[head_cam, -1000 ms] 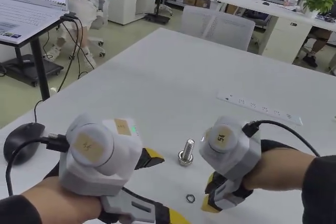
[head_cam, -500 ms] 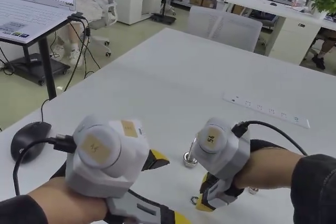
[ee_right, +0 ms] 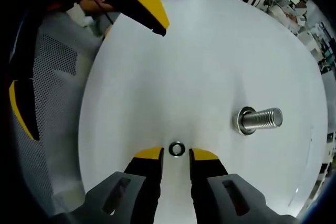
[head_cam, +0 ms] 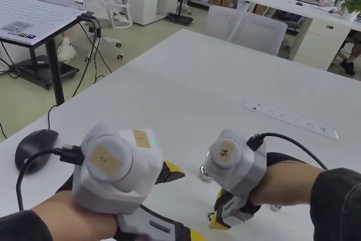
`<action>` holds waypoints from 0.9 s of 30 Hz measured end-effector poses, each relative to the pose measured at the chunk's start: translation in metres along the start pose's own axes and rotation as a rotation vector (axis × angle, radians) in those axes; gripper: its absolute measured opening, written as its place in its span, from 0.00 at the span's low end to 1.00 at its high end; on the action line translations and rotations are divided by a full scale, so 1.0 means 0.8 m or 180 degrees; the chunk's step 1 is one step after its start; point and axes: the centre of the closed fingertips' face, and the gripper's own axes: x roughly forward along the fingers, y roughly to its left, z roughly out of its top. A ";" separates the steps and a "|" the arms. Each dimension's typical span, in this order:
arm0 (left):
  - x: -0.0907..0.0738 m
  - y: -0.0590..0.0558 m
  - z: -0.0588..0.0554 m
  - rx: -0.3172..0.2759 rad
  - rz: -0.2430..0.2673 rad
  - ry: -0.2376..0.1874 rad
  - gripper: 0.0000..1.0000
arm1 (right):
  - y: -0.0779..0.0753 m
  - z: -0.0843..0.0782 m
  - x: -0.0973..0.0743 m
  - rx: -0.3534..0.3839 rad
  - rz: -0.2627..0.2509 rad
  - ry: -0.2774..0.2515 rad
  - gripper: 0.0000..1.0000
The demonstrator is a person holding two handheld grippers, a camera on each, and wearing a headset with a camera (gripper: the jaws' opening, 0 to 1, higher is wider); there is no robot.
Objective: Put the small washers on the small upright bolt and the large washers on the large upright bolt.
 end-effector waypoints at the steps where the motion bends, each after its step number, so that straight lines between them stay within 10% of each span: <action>1: 0.000 0.000 0.000 -0.0001 -0.0002 -0.0001 0.70 | 0.000 0.000 0.000 -0.0002 0.0001 -0.0002 0.21; 27: 0.001 0.002 -0.001 0.0013 -0.0008 0.0004 0.70 | -0.002 0.001 0.001 -0.0028 -0.0024 -0.0001 0.14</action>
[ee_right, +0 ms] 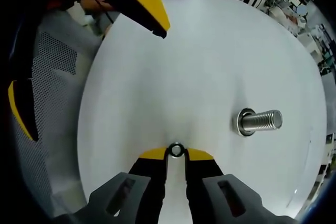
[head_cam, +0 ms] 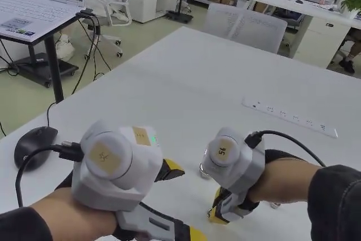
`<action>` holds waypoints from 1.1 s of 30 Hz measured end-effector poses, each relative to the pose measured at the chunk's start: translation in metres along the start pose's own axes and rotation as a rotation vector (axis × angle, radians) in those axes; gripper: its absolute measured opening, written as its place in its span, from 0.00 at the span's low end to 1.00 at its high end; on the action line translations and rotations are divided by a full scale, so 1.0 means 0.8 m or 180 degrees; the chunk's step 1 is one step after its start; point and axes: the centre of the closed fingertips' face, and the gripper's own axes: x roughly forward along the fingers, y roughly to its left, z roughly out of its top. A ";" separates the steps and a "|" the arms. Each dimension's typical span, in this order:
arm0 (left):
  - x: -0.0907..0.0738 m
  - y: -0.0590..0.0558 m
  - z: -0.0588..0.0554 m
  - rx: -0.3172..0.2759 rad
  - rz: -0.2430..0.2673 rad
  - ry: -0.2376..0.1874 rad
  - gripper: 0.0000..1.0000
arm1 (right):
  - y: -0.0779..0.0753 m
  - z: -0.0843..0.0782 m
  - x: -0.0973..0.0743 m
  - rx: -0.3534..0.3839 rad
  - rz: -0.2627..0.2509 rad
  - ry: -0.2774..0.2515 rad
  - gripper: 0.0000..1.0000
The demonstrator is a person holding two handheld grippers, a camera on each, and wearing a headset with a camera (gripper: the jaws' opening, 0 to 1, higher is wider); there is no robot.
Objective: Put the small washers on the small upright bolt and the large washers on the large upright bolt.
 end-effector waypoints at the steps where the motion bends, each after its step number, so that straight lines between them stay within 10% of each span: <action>1: 0.000 0.000 0.000 -0.0003 0.0001 -0.0001 0.70 | 0.000 0.000 0.000 0.0006 0.0003 -0.0009 0.14; 33: -0.001 -0.005 -0.001 0.0007 -0.0028 0.0010 0.70 | -0.014 -0.068 -0.036 0.0337 -0.0143 0.0063 0.13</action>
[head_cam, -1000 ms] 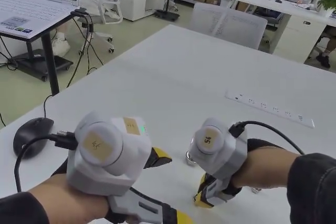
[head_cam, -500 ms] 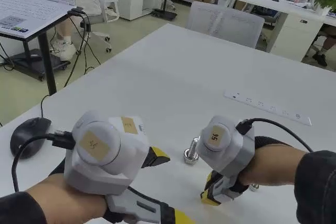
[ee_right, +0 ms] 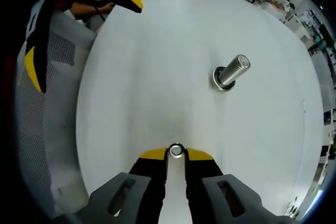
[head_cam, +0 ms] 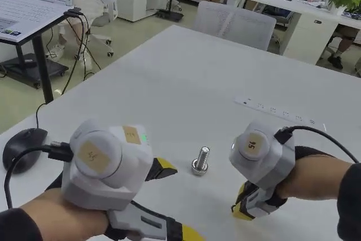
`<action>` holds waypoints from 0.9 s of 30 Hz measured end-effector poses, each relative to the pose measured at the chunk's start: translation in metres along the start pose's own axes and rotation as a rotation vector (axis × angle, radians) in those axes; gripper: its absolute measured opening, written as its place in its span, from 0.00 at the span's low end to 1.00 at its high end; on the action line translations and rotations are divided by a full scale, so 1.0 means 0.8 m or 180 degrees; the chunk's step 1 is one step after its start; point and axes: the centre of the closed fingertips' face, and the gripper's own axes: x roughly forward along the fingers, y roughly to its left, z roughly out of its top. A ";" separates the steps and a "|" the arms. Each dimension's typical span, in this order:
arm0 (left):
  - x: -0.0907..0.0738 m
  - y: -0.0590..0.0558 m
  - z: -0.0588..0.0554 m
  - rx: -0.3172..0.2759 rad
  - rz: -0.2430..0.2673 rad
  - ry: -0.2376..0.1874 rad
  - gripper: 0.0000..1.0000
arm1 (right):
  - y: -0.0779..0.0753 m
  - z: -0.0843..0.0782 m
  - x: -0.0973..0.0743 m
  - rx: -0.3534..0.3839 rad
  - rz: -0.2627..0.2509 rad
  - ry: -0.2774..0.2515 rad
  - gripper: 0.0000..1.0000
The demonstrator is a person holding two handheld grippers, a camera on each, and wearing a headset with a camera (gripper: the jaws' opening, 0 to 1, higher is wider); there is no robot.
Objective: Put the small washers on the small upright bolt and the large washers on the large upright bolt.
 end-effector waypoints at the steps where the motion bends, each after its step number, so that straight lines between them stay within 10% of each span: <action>1: 0.000 0.000 0.000 0.0002 -0.0001 0.0002 0.70 | -0.001 -0.003 -0.001 0.0013 -0.0004 0.0000 0.13; 27: 0.002 -0.005 0.000 0.0025 -0.0054 0.0019 0.70 | -0.014 -0.077 -0.036 0.0386 -0.0179 0.0068 0.13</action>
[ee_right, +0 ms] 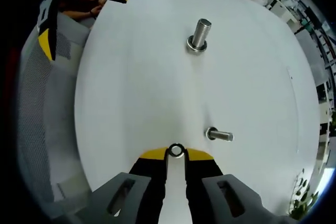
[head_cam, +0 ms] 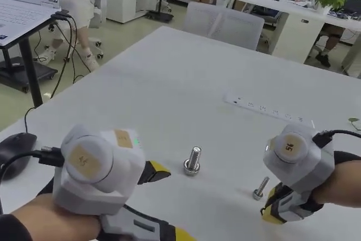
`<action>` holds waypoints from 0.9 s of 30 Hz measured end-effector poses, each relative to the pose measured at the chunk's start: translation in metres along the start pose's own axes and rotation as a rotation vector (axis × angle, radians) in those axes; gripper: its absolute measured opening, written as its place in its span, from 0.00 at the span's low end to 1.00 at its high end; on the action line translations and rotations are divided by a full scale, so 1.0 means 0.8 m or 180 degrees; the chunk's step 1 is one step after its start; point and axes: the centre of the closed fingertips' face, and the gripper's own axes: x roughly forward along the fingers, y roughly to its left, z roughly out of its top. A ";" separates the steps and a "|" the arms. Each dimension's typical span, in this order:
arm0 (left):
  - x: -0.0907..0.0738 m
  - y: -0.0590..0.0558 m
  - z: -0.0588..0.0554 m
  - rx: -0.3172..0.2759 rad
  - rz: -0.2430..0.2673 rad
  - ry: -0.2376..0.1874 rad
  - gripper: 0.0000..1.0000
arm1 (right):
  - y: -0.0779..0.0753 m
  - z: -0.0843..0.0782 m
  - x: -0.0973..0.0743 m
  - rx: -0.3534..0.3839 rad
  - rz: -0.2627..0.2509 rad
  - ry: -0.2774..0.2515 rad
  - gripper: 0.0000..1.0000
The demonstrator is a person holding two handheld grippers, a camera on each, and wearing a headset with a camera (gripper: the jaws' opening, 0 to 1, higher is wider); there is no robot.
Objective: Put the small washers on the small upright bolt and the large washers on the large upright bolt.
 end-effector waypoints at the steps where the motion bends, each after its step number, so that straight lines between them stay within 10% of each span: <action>1: 0.000 0.000 0.000 0.0003 -0.0001 0.0001 0.70 | -0.001 -0.002 -0.001 0.0009 -0.0005 -0.0001 0.13; 27: -0.001 0.002 0.000 -0.0002 0.0013 -0.0006 0.70 | -0.047 0.020 -0.048 -0.0027 -0.0287 -0.0110 0.13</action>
